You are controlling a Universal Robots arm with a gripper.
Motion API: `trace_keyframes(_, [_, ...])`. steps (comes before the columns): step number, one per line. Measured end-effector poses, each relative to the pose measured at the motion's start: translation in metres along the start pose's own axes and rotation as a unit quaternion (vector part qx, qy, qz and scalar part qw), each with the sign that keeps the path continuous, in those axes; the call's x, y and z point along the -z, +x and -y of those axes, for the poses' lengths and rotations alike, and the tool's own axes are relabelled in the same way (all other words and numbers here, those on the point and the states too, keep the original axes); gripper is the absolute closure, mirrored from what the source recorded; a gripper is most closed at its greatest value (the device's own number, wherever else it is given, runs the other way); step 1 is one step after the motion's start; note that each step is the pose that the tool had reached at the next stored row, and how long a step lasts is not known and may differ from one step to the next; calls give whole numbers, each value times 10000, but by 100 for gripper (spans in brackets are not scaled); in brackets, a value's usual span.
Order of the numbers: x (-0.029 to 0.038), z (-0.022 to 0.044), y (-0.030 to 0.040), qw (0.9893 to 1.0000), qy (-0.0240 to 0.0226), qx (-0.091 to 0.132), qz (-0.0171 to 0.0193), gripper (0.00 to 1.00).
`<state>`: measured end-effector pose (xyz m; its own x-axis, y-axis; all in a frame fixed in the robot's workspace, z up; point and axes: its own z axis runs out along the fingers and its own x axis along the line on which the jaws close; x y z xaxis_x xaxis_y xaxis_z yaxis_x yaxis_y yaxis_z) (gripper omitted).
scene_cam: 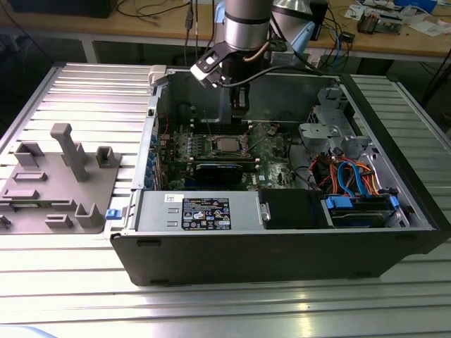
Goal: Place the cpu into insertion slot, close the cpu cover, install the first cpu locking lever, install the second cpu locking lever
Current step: 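Close the cpu cover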
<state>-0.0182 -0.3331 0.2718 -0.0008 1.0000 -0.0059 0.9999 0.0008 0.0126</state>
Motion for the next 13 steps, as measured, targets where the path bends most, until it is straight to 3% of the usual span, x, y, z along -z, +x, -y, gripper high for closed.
trace_keyframes(7, [-4, -313, 11, 10000, 29, 1, 2, 89])
trace_keyframes(13, [-32, -469, 11, 10000, 29, 34, 1, 89])
